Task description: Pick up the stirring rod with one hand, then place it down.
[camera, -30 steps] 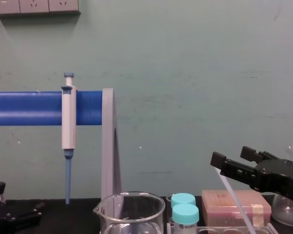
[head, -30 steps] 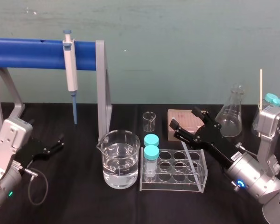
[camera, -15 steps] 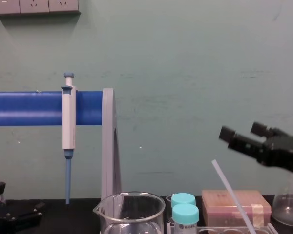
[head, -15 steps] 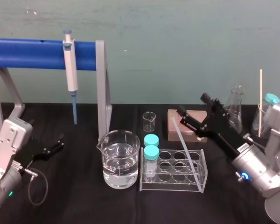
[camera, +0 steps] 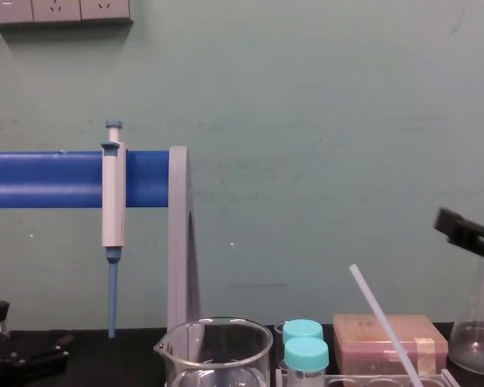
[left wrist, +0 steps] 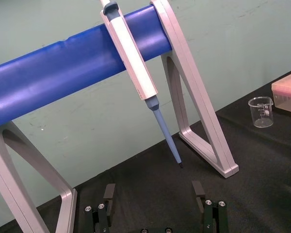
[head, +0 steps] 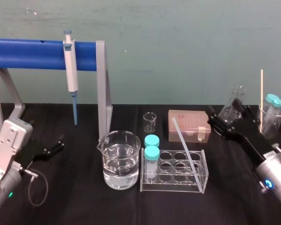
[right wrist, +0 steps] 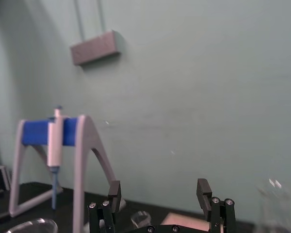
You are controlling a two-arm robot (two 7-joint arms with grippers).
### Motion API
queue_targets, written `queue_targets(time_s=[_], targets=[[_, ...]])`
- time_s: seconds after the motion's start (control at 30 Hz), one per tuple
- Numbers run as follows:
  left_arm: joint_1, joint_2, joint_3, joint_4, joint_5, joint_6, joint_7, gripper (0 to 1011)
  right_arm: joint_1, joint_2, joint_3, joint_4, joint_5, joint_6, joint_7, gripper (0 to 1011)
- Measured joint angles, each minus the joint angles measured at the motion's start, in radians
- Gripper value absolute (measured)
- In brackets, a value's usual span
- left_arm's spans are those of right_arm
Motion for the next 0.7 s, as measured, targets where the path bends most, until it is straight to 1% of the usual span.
queue_targets(time_s=[0.07, 0.13, 0.17, 0.37, 0.47, 0.7], targets=[[0.0, 0.0, 0.0, 0.0, 0.0, 0.0, 0.0, 1000, -0.027, 0.003, 0.015, -0.017, 0.0, 0.027, -0.024, 1000], [0.0, 0.0, 0.0, 0.0, 0.0, 0.0, 0.0, 1000, -0.041, 0.005, 0.022, -0.025, 0.0, 0.048, -0.037, 1000], [0.0, 0.0, 0.0, 0.0, 0.0, 0.0, 0.0, 1000, -0.053, 0.006, 0.028, -0.032, -0.001, 0.067, -0.05, 1000], [0.0, 0.0, 0.0, 0.0, 0.0, 0.0, 0.0, 1000, -0.076, 0.005, 0.041, -0.039, 0.0, 0.149, -0.087, 1000], [0.0, 0.0, 0.0, 0.0, 0.0, 0.0, 0.0, 1000, -0.075, 0.002, 0.044, -0.036, 0.004, 0.17, -0.094, 1000], [0.0, 0.0, 0.0, 0.0, 0.0, 0.0, 0.0, 1000, -0.076, 0.003, 0.044, -0.037, 0.004, 0.169, -0.095, 1000]])
